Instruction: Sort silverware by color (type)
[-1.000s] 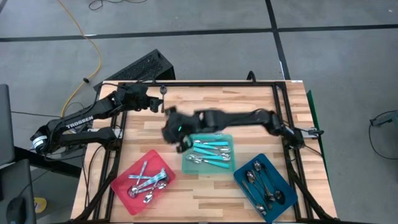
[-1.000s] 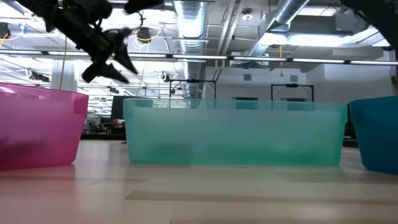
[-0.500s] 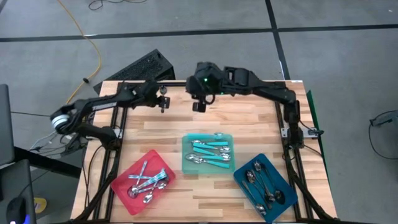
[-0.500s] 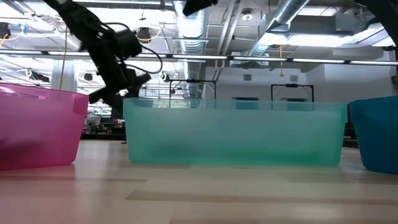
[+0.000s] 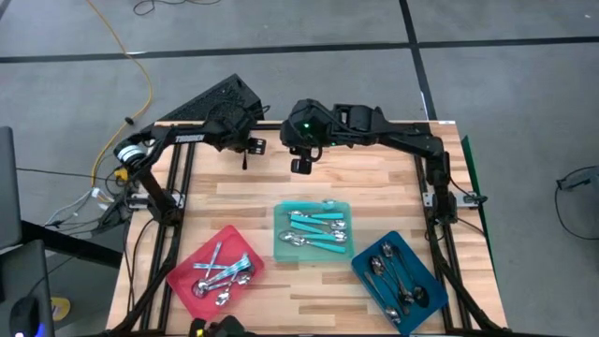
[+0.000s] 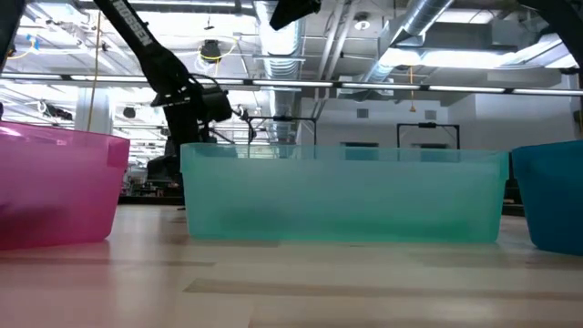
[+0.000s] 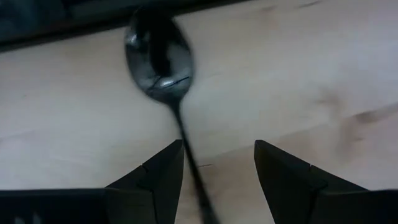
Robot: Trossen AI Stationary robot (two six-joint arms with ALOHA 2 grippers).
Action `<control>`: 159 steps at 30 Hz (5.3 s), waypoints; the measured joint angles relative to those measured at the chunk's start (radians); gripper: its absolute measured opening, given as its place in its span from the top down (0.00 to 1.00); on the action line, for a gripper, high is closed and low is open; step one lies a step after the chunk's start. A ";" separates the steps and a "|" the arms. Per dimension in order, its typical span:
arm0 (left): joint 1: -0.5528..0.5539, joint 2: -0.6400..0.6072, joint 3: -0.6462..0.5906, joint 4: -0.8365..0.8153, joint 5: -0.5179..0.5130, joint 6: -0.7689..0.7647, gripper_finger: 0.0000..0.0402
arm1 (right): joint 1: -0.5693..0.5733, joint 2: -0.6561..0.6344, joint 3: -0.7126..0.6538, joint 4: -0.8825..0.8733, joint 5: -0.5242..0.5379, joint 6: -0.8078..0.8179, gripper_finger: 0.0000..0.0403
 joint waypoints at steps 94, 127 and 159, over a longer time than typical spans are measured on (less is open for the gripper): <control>-0.836 -0.492 0.002 0.313 -0.659 0.537 1.00 | 0.222 -0.577 -1.135 1.135 0.280 0.427 0.63; -0.851 -0.371 0.005 0.494 -0.677 0.747 1.00 | 0.114 -0.473 -1.136 1.219 0.221 0.453 0.36; -0.878 -0.425 0.005 0.343 -0.611 0.630 0.76 | 0.182 -0.609 -1.136 0.846 0.424 0.629 0.94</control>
